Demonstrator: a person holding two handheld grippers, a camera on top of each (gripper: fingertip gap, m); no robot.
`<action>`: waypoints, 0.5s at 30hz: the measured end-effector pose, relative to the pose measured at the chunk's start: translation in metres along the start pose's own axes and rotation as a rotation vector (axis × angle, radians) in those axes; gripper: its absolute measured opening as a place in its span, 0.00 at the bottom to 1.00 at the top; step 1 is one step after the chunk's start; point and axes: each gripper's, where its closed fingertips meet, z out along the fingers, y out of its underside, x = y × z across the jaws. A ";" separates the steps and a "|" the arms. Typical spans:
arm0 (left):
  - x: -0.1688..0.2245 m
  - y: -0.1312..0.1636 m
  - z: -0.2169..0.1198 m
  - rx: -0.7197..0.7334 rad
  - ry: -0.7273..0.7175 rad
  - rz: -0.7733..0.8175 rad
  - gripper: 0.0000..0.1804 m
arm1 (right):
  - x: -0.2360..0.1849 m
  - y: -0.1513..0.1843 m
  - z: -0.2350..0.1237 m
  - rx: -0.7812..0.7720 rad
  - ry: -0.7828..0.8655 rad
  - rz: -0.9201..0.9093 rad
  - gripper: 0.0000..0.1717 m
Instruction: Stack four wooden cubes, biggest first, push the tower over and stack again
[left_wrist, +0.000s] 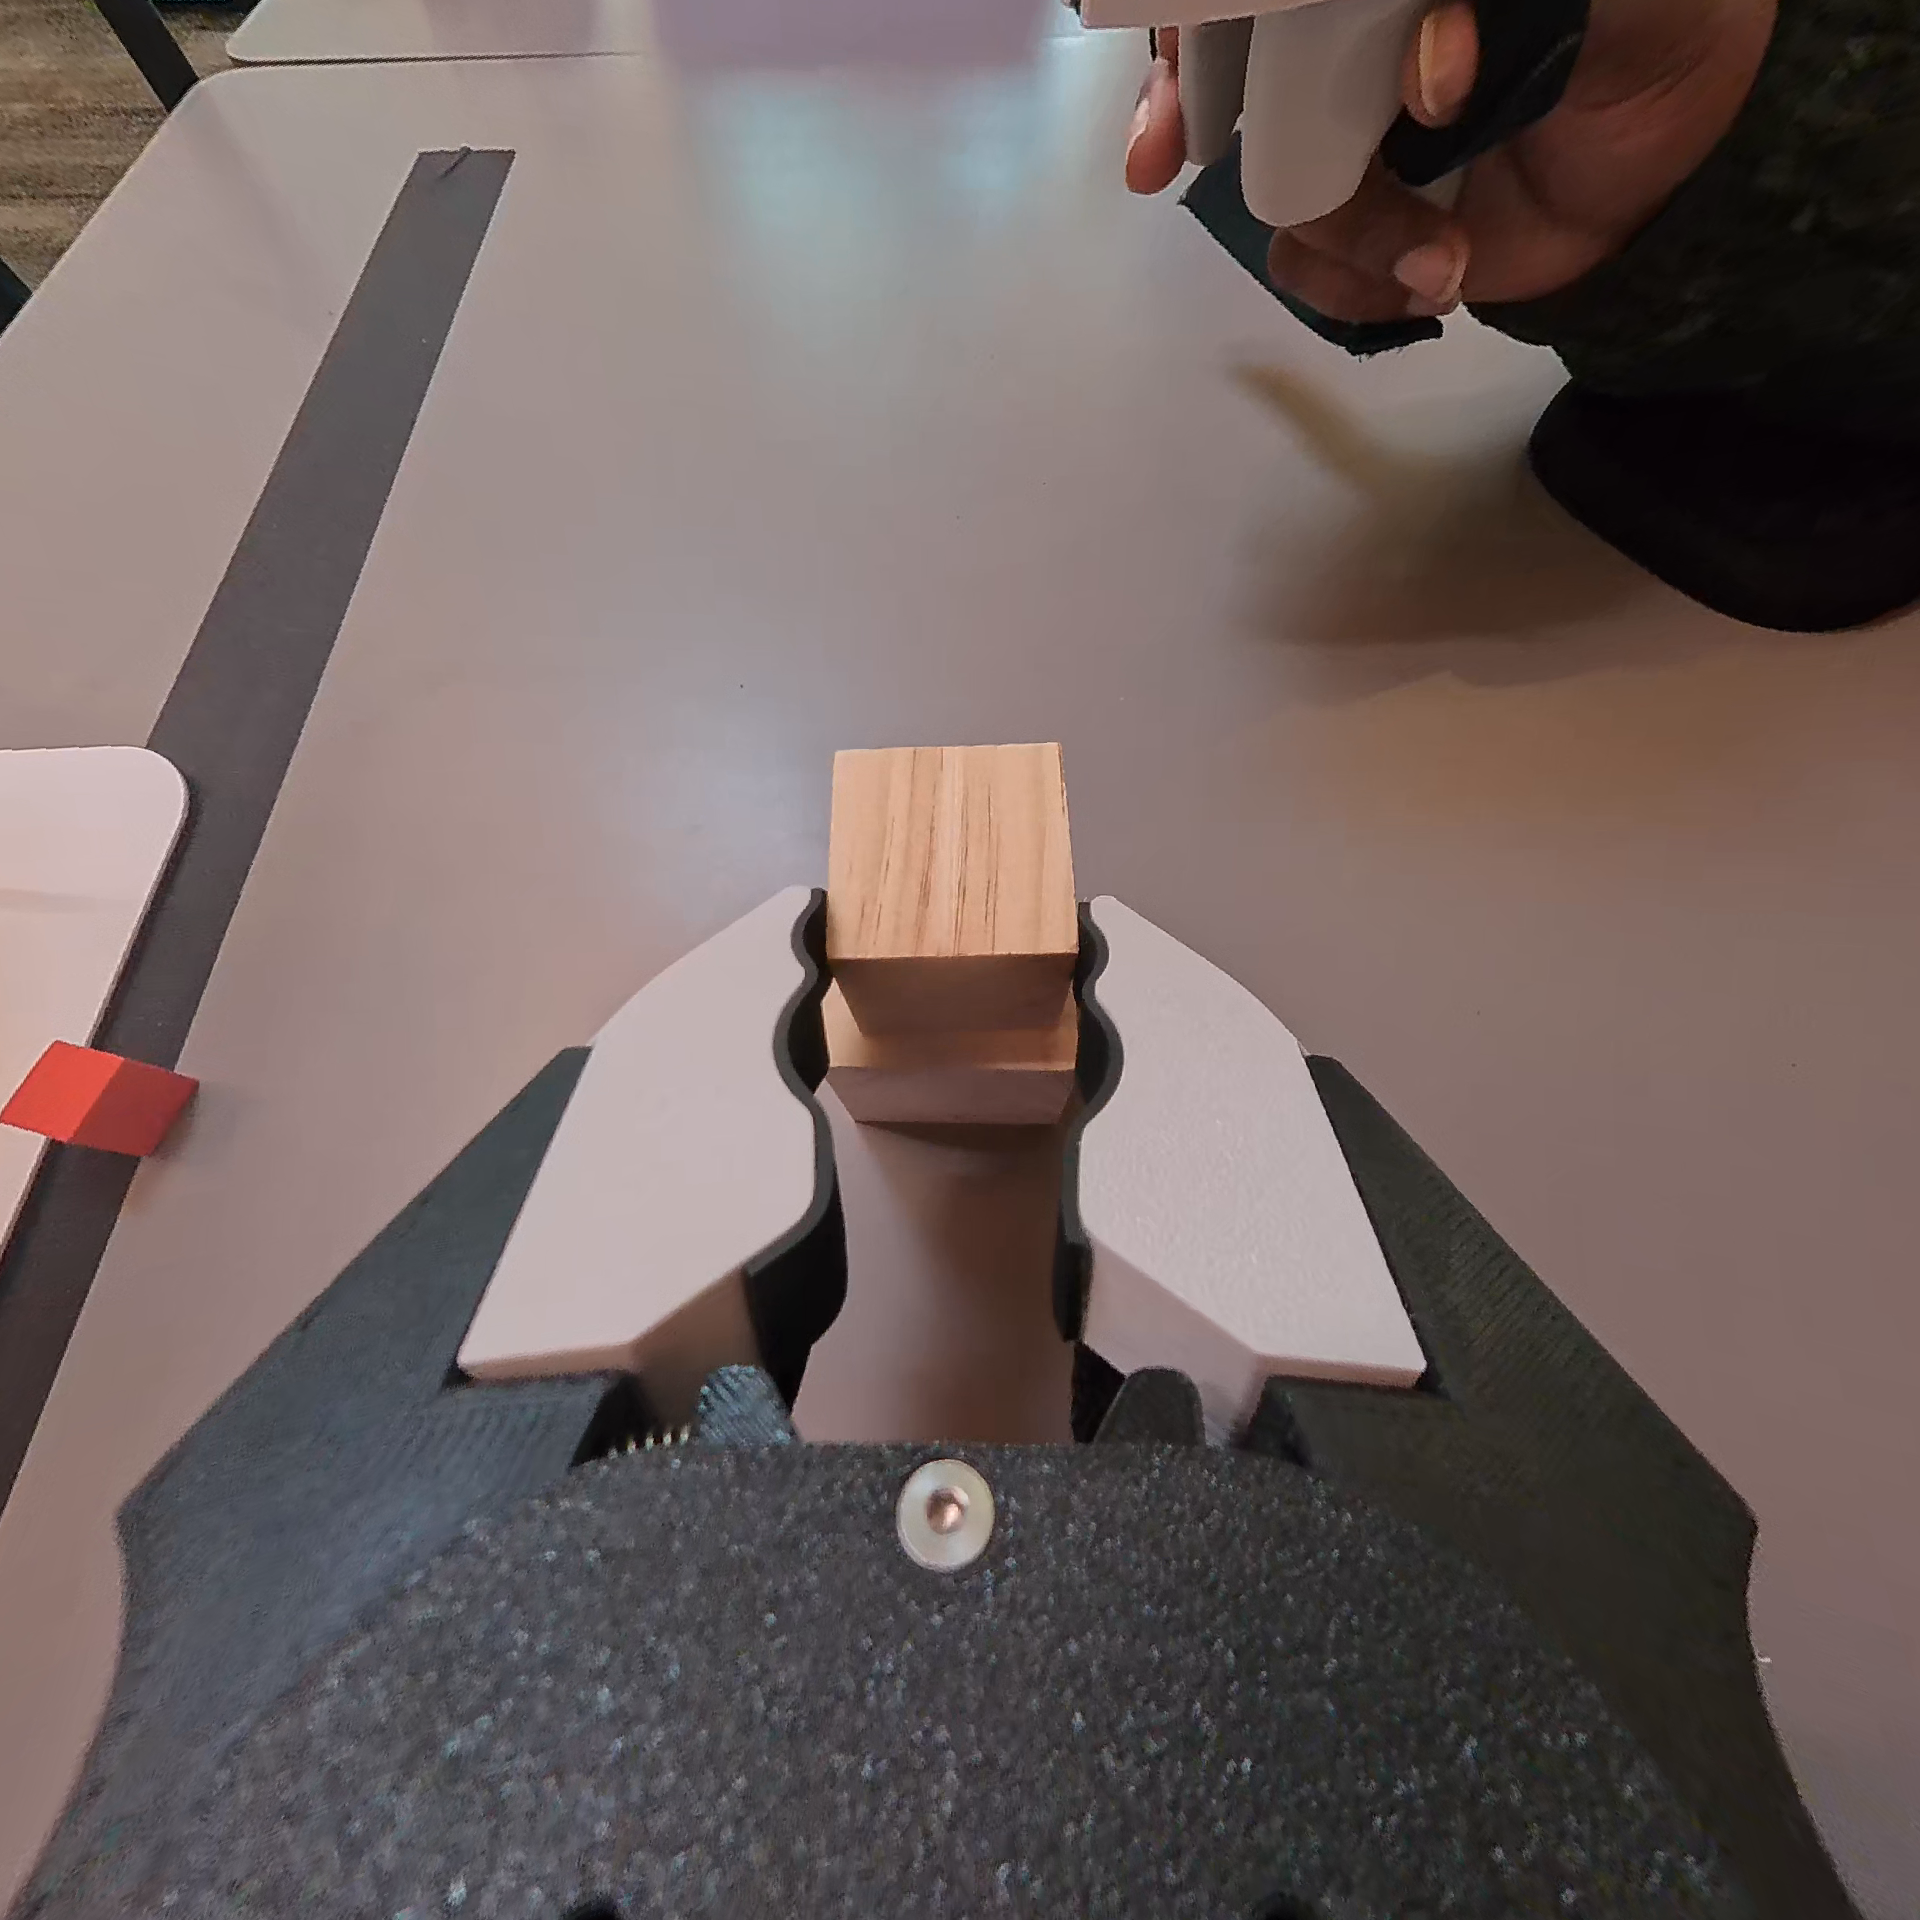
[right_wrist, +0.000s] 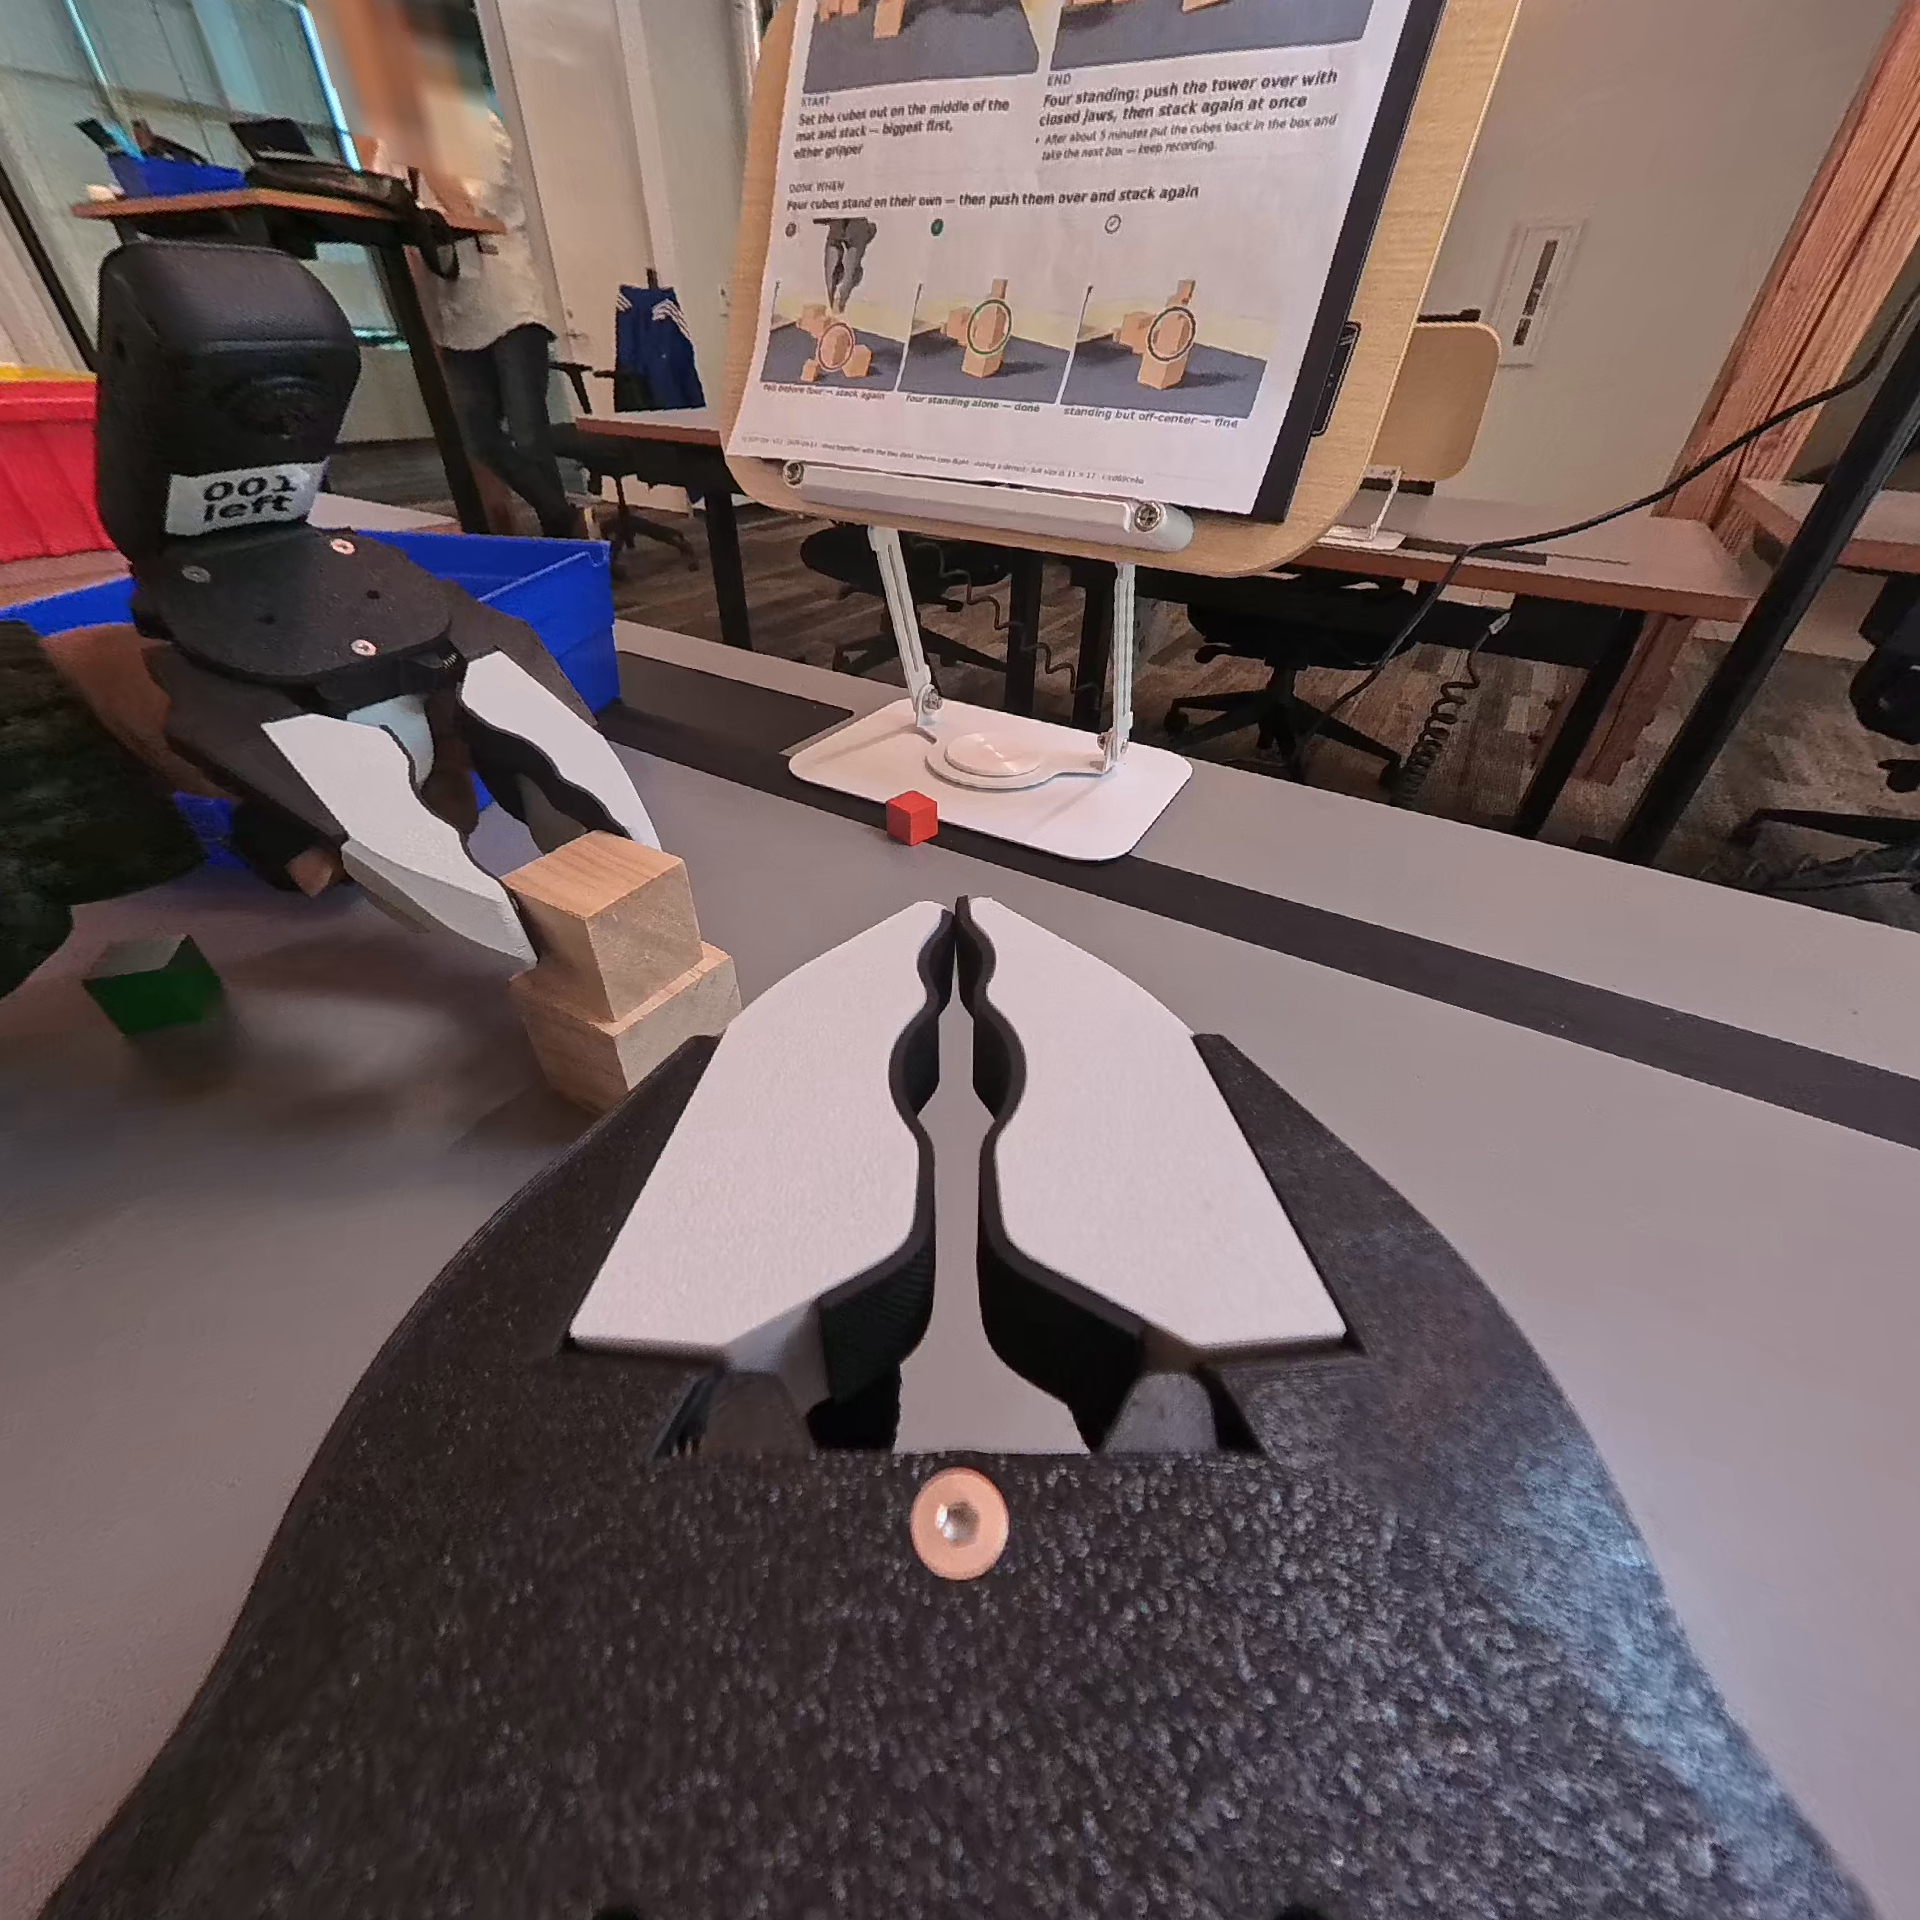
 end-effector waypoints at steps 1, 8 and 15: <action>0.000 0.000 0.000 0.002 0.000 0.001 0.25 | 0.001 0.000 0.000 0.001 0.004 0.001 0.00; -0.001 -0.001 0.000 0.021 0.012 0.007 0.25 | 0.008 0.000 -0.001 0.004 0.046 0.013 0.00; -0.001 -0.008 -0.009 0.074 0.002 0.005 0.26 | 0.014 0.000 -0.002 0.009 0.077 0.018 0.00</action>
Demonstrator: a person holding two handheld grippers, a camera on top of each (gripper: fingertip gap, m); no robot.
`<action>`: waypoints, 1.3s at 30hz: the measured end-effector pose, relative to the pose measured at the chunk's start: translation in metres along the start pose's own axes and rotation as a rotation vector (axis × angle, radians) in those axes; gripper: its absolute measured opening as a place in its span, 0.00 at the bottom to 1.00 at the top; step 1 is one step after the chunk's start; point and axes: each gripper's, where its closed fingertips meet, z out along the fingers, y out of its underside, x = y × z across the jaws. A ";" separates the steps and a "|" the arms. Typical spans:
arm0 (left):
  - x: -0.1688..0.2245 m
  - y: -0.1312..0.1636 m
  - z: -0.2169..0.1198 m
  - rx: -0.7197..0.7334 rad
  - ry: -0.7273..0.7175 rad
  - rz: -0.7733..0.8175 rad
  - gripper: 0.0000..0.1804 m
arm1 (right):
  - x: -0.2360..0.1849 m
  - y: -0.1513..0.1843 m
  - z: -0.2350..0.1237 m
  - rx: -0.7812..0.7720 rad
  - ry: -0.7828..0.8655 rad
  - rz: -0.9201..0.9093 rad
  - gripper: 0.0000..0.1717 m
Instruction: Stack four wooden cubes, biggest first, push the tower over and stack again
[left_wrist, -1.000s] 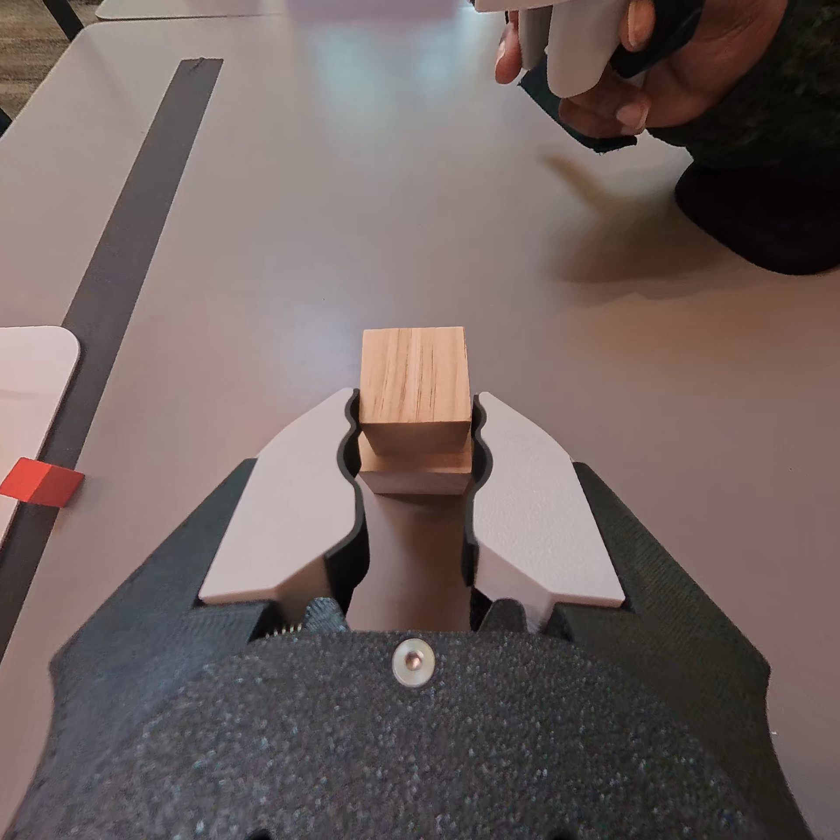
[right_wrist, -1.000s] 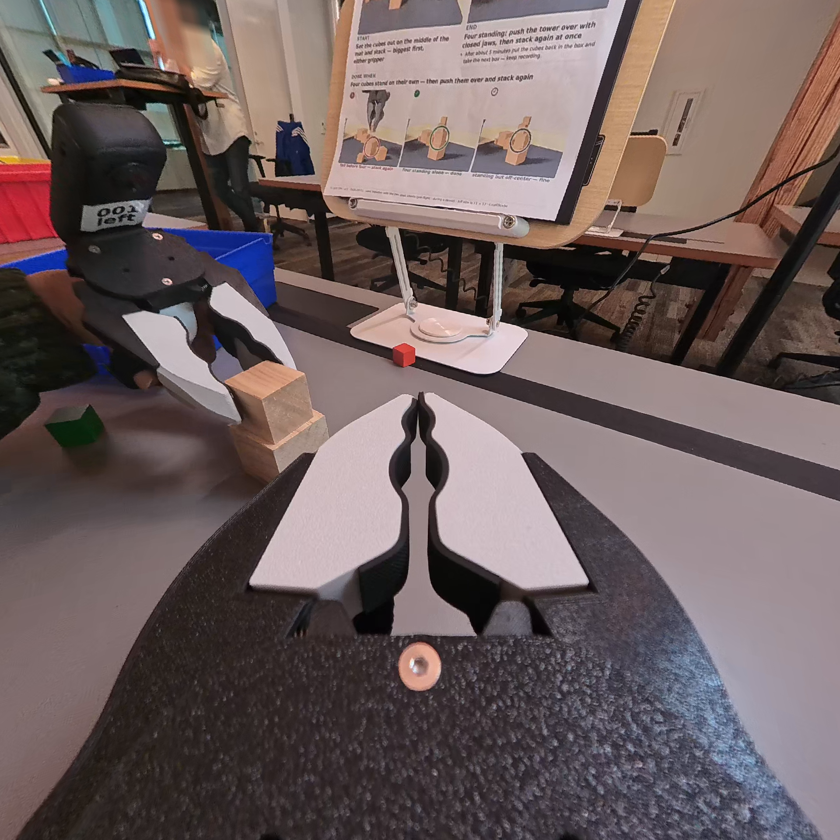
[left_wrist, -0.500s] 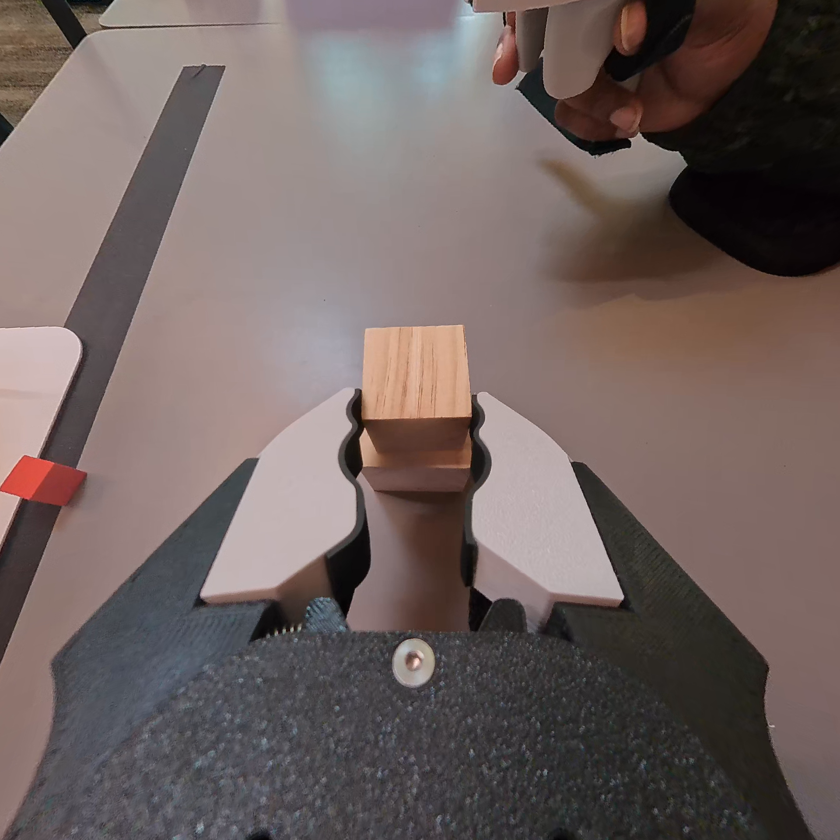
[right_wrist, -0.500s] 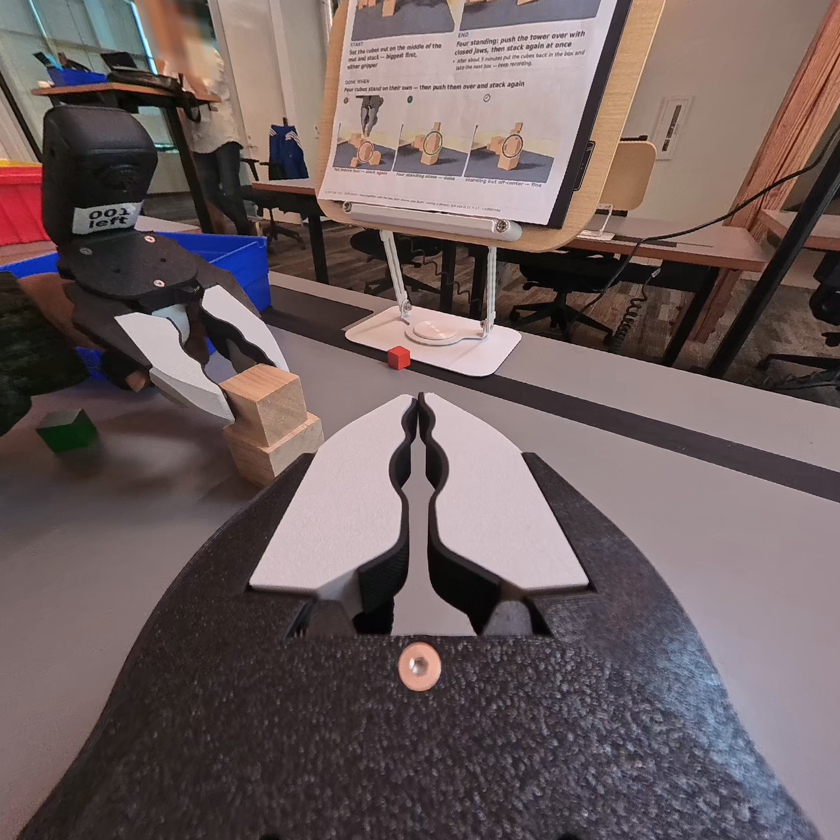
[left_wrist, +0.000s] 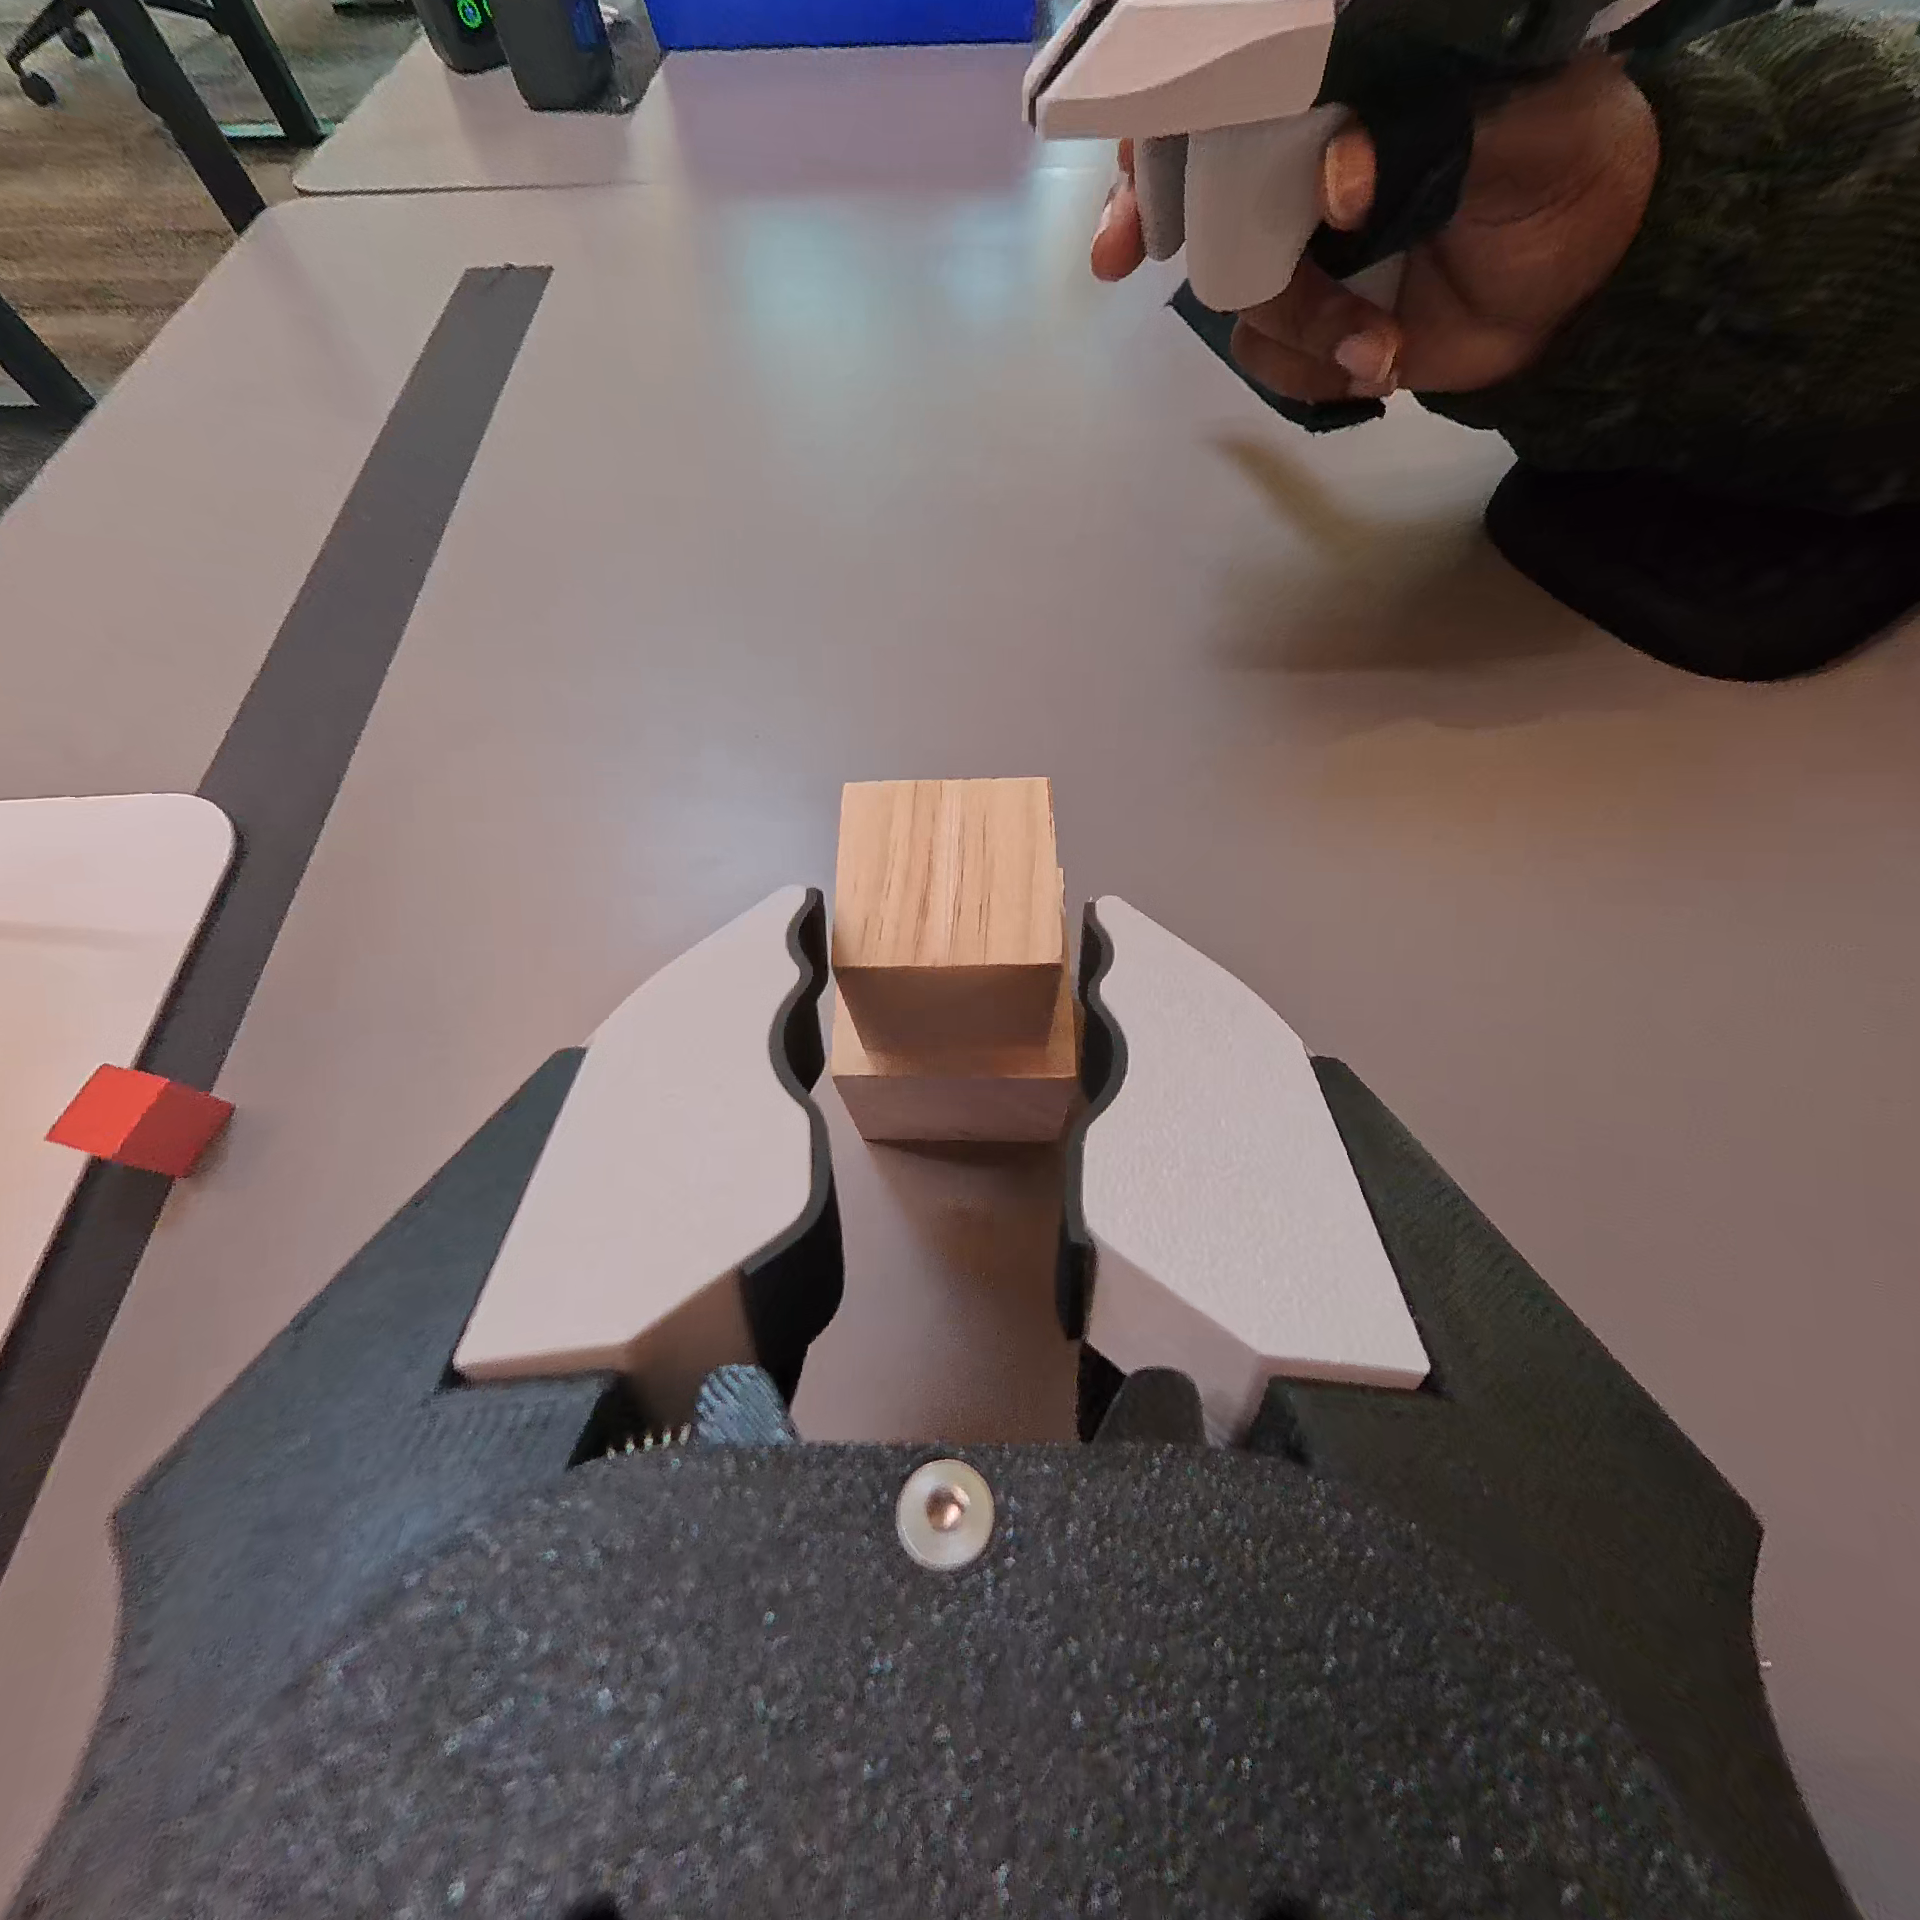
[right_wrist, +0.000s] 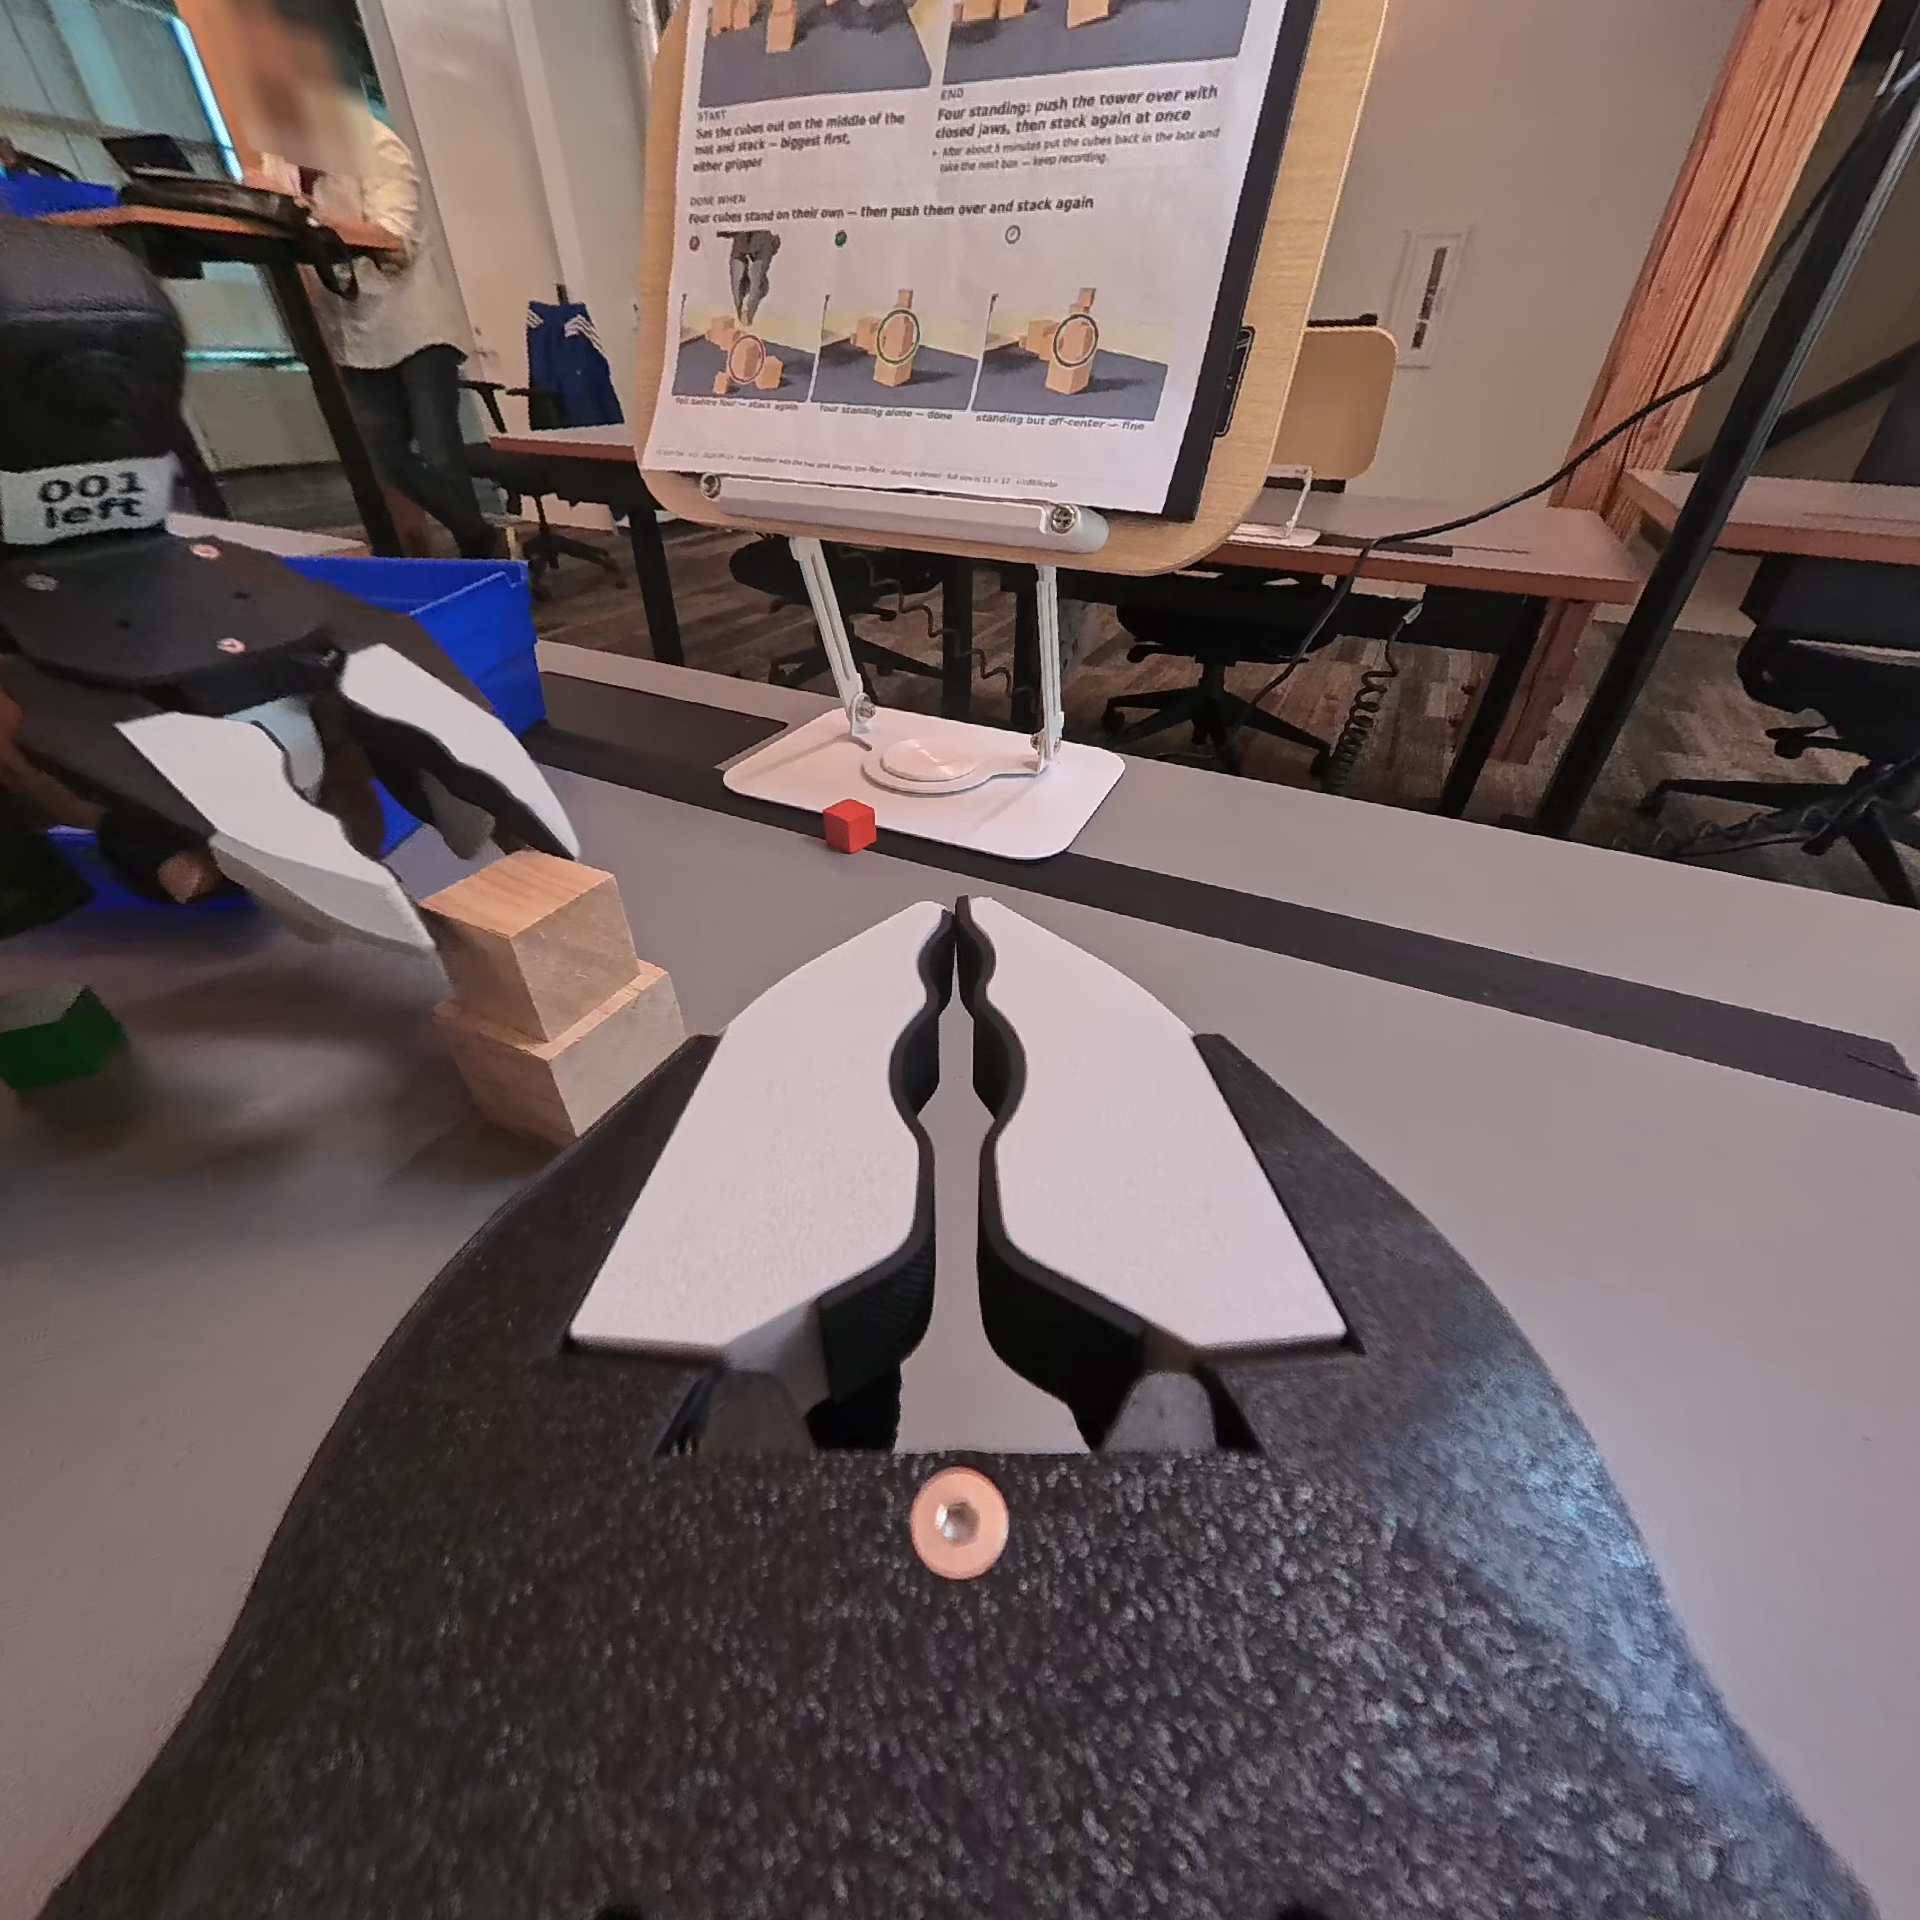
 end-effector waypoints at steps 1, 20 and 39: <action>-0.001 -0.001 -0.003 0.004 -0.013 0.001 0.26 | 0.002 0.000 0.000 0.002 0.009 0.004 0.00; 0.061 0.102 -0.146 -0.278 -0.533 -0.306 0.21 | 0.014 -0.001 -0.002 0.015 0.049 0.048 0.00; 0.063 0.112 -0.119 -0.164 -0.502 -0.286 0.15 | 0.006 0.000 -0.001 0.006 0.014 0.035 0.00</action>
